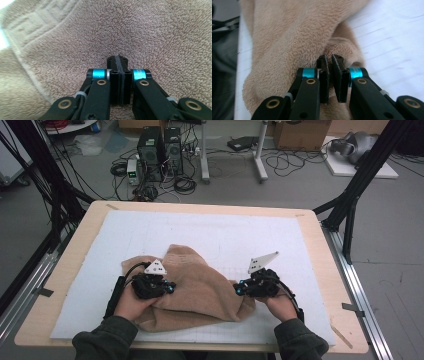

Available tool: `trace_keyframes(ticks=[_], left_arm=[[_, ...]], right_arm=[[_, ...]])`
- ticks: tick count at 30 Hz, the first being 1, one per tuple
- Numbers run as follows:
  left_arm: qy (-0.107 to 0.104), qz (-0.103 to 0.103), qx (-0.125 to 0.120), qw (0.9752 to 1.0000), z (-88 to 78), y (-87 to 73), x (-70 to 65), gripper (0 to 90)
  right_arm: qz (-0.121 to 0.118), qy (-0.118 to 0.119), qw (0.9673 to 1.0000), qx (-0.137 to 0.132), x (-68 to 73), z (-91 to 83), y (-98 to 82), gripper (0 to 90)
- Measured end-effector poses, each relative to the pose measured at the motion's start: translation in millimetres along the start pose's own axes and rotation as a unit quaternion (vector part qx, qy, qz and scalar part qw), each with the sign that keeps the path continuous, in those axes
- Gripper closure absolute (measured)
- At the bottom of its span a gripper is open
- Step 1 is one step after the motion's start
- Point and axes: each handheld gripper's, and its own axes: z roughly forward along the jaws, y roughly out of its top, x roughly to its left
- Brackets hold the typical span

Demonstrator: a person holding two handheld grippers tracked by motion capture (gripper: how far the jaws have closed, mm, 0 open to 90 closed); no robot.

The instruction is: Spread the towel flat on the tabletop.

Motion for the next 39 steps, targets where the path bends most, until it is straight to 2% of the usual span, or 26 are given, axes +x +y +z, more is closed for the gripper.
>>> trace_keyframes(ticks=[4,5,6,9,12,15,16,20,23,26,27,29,30,32,34,37,39], left_arm=[[0.022,-0.011,-0.042,0.9988,-16.3,5.4,1.4,89.2],[0.025,-0.012,-0.055,0.9981,-21.4,8.0,0.7,89.2],[0.025,-0.012,-0.064,0.9975,-26.1,10.7,-0.4,89.2],[0.028,-0.001,-0.086,0.9959,-37.9,15.8,-7.9,89.4],[0.028,0.015,-0.086,0.9958,-44.9,10.9,-20.7,89.4],[0.024,0.023,-0.074,0.9967,-44.7,-4.8,-32.0,89.4],[0.02,0.02,-0.073,0.9969,-43.7,-11.6,-35.9,89.4],[0.018,0.016,-0.054,0.9982,-40.4,-38.6,-48.2,89.9],[0.009,0.007,-0.055,0.9984,-40.6,-48.5,-50.5,89.8],[0.008,0.012,-0.064,0.9979,-47.7,-41.6,-48.9,89.5],[0.007,0.014,-0.071,0.9974,-51.1,-37.0,-47.6,88.8],[0.004,0.016,-0.081,0.9966,-57.2,-25.7,-43.7,81.4],[0.008,0.02,-0.084,0.9962,-59.2,-19.3,-42.0,78.3],[0.01,0.025,-0.094,0.9952,-59.8,-7.1,-36.5,71.1],[0.012,0.03,-0.096,0.9949,-54.7,2.9,-29.3,63.6],[0.026,0.024,-0.08,0.9961,-36.5,9.5,-14.8,52.8],[0.04,0.013,-0.048,0.998,-22.5,8.5,-4.5,47.2]], right_arm=[[0.0,-0.043,0.9988,-0.024,-1.1,-27.1,7.8,85.2],[-0.005,-0.072,0.9967,-0.037,0.2,-42.1,12.3,85.2],[-0.005,-0.072,0.9967,-0.037,0.2,-42.1,12.3,85.2],[-0.013,-0.102,0.9928,-0.061,6.4,-64.1,18.6,85.2],[-0.025,-0.111,0.9913,-0.066,18.1,-74.8,19.7,85.1],[-0.027,-0.1,0.9935,-0.047,31.2,-68.9,9.7,85.1],[-0.026,-0.094,0.9945,-0.037,35.2,-64.3,3.9,85.1],[-0.017,-0.067,0.9976,0.004,50.3,-38.7,-24.9,85.1],[-0.008,-0.049,0.9985,0.023,56.9,-23.0,-41.9,84.9],[-0.004,-0.036,0.9993,0.014,56.8,-21.3,-43.8,79.5],[-0.004,-0.04,0.9992,0.003,56.9,-25.1,-41.3,75.7],[-0.001,-0.047,0.9988,-0.015,56.2,-35.2,-34.4,68.6],[-0.004,-0.054,0.9983,-0.02,54.9,-40.1,-30.5,64.3],[-0.008,-0.074,0.9969,-0.025,51.5,-48.3,-22.5,62.0],[-0.011,-0.097,0.9948,-0.03,45.6,-51.8,-15.8,56.0],[-0.012,-0.098,0.995,-0.018,31.3,-40.6,-10.5,52.9],[-0.012,-0.089,0.996,0.004,20.6,-24.7,-11.2,52.7]])
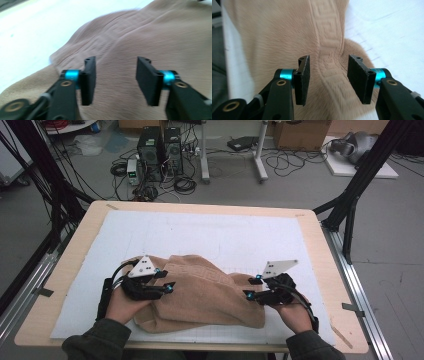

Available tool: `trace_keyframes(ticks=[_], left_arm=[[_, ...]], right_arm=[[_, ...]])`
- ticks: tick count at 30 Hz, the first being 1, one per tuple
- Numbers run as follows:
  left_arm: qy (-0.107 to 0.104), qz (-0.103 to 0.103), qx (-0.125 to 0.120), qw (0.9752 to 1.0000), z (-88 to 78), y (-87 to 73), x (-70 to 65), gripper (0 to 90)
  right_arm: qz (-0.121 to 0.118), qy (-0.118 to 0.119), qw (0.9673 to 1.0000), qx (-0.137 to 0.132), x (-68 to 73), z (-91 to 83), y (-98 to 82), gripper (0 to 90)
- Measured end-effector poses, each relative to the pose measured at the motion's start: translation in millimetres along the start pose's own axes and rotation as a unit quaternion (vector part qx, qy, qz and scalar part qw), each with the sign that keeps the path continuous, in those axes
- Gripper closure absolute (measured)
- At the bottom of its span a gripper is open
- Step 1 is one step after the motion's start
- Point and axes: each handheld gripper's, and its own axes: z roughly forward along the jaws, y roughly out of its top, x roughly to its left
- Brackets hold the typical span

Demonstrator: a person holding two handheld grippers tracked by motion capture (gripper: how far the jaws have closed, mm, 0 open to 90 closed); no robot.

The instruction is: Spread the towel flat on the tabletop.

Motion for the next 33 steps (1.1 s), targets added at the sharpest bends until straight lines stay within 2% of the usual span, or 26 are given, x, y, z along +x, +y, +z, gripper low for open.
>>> trace_keyframes(ticks=[2,3,4,6,7,10,13,17,21,23,26,31,33], left_arm=[[-0.004,-0.013,0.029,0.9995,12.0,-7.0,6.1,46.5],[-0.011,-0.019,0.042,0.9989,16.7,-11.4,8.1,48.9],[-0.028,-0.026,0.053,0.9979,20.6,-15.5,9.6,54.0],[-0.05,-0.026,0.039,0.9977,24.0,-24.4,9.1,69.0],[-0.056,-0.031,0.031,0.9975,24.2,-26.4,9.4,75.4],[-0.054,-0.032,0.028,0.9976,21.5,-24.6,10.8,84.6],[-0.033,-0.03,0.016,0.9989,13.4,-20.8,9.8,85.6],[-0.007,-0.032,-0.028,0.9991,-8.2,-12.5,11.3,85.9],[-0.01,-0.043,-0.059,0.9972,-29.1,-12.6,14.1,85.9],[-0.013,-0.041,-0.055,0.9975,-34.6,-18.1,10.5,85.9],[-0.02,-0.035,-0.043,0.9983,-37.6,-31.6,-0.6,85.9],[-0.036,-0.037,-0.018,0.9985,-33.9,-55.3,-15.1,85.9],[-0.048,-0.045,-0.009,0.9978,-27.7,-61.6,-16.0,85.9]], right_arm=[[0.008,0.001,0.9996,0.028,-6.6,18.1,-5.2,52.9],[0.017,0.005,0.999,0.041,-8.8,26.2,-8.9,55.4],[0.022,0.013,0.9986,0.047,-10.3,32.1,-12.4,60.6],[0.033,0.03,0.9985,0.031,-9.9,36.6,-17.0,70.6],[0.029,0.032,0.9987,0.027,-9.2,36.0,-17.6,75.1],[0.026,0.036,0.9987,0.026,-9.2,33.6,-16.3,79.0],[0.022,0.027,0.9992,0.018,-12.3,26.2,-9.5,79.6],[0.011,0.005,0.9999,-0.005,-14.0,11.7,5.5,79.8],[0.001,-0.008,0.9994,-0.034,-10.2,-3.4,16.4,79.6],[-0.006,-0.004,0.9994,-0.034,-3.4,-5.3,17.5,79.4],[-0.018,0.007,0.9997,-0.013,8.4,0.7,10.7,79.4],[-0.006,0.032,0.9994,0.008,22.7,17.6,-11.4,79.3],[-0.004,0.041,0.9991,0.015,26.6,25.1,-17.3,78.8]])
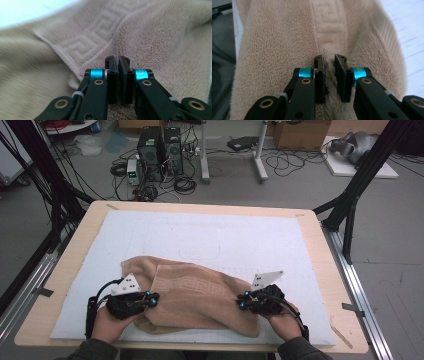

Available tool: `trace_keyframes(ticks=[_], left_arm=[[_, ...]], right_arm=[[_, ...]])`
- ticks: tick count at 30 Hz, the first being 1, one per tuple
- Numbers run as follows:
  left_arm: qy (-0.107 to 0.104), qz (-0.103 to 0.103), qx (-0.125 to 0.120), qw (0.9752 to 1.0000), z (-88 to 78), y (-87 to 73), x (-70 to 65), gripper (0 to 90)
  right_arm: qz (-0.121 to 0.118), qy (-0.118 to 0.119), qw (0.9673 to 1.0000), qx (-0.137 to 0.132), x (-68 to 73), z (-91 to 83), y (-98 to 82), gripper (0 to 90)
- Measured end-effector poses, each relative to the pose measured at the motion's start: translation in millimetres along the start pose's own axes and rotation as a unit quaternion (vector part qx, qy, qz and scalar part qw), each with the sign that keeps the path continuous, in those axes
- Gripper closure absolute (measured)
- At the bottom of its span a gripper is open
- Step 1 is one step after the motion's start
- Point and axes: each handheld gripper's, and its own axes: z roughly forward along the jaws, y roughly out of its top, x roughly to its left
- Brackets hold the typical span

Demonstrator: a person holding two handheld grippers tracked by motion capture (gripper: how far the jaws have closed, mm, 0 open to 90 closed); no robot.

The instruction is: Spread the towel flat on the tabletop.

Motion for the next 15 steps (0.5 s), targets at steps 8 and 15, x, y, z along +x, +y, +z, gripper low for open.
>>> trace_keyframes(ticks=[8,15], left_arm=[[-0.007,-0.004,-0.032,0.9995,-11.0,22.6,6.8,71.3],[0.021,0.017,-0.032,0.9991,-2.0,45.9,16.2,51.3]], right_arm=[[0.006,-0.012,0.9994,-0.032,-5.0,-22.6,8.5,61.8],[0.02,-0.002,0.9996,-0.02,-17.0,-33.4,4.1,51.7]])
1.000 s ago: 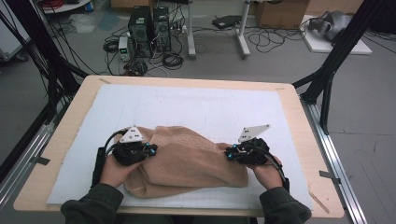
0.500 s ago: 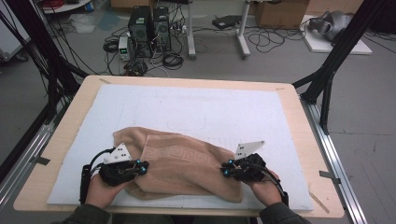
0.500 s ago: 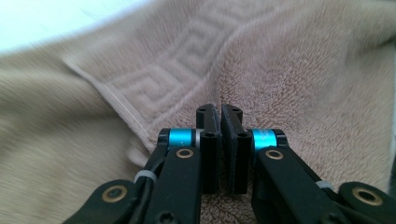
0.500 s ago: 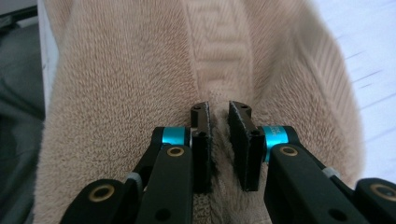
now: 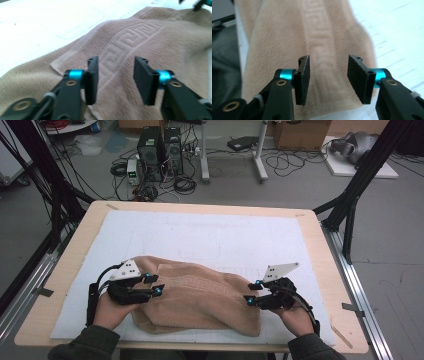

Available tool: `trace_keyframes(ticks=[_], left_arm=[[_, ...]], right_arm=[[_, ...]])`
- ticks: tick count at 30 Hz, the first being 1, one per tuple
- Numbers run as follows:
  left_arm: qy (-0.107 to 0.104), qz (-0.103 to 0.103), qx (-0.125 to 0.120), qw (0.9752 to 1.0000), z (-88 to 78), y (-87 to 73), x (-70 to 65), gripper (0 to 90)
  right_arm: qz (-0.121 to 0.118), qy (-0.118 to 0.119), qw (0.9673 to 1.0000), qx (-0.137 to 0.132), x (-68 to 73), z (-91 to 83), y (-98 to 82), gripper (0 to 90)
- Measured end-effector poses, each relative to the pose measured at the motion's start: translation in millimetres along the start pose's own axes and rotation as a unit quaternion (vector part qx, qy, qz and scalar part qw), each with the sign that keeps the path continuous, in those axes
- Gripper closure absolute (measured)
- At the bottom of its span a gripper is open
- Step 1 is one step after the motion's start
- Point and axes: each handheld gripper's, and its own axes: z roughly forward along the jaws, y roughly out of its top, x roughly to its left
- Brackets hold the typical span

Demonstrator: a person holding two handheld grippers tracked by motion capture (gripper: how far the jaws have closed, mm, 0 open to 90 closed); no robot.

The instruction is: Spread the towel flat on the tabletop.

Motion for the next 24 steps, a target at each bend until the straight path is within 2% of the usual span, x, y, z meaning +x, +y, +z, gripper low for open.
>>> trace_keyframes(ticks=[2,3,4,5,6,8,9,12,13,15,19,21,24], left_arm=[[0.007,0.001,0.025,0.9997,11.1,-1.2,4.0,48.8],[0.02,0.008,0.042,0.9989,17.7,-2.8,5.1,47.7],[0.036,0.017,0.067,0.9969,24.7,-4.8,6.1,46.3],[0.041,0.018,0.086,0.9953,31.2,-7.2,6.7,44.0],[0.037,0.017,0.088,0.9952,35.5,-10.7,7.4,44.5],[0.027,0.006,0.082,0.9962,40.6,-16.9,7.7,53.7],[0.023,0.006,0.08,0.9965,40.7,-16.9,7.3,62.0],[0.031,0.023,0.082,0.9959,38.1,-13.8,3.7,79.6],[0.03,0.017,0.079,0.9963,37.2,-13.7,4.2,83.7],[0.027,0.011,0.077,0.9966,35.6,-14.0,6.2,85.7],[0.037,0.015,0.066,0.997,31.5,-13.2,4.4,86.4],[0.045,0.01,0.046,0.9979,25.6,-11.3,4.2,86.7],[0.053,0.0,0.011,0.9985,12.0,-5.3,4.8,86.8]], right_arm=[[0.002,0.003,0.9998,0.02,0.4,6.1,-3.7,52.0],[0.005,0.005,0.9996,0.026,-0.2,9.7,-5.9,53.3],[0.009,0.008,0.9995,0.03,-1.2,12.9,-8.0,55.6],[0.012,0.012,0.9994,0.032,-2.2,16.1,-9.9,59.6],[0.015,0.015,0.9992,0.034,-2.4,18.5,-11.1,65.6],[0.01,0.02,0.9992,0.033,-2.1,22.1,-12.0,75.0],[0.007,0.02,0.9992,0.035,-1.6,23.1,-11.4,76.4],[0.001,0.014,0.9995,0.028,-3.0,20.1,-6.6,78.6],[-0.001,0.011,0.9996,0.026,-4.0,17.9,-4.4,78.9],[-0.003,0.009,0.9998,0.018,-5.1,13.0,0.1,79.3],[-0.005,-0.004,1.0,-0.003,-7.2,0.4,7.3,79.5],[-0.004,-0.002,0.9998,-0.02,-8.1,-5.5,9.9,79.5],[-0.008,-0.002,0.9997,-0.023,-6.2,-10.2,13.5,79.5]])
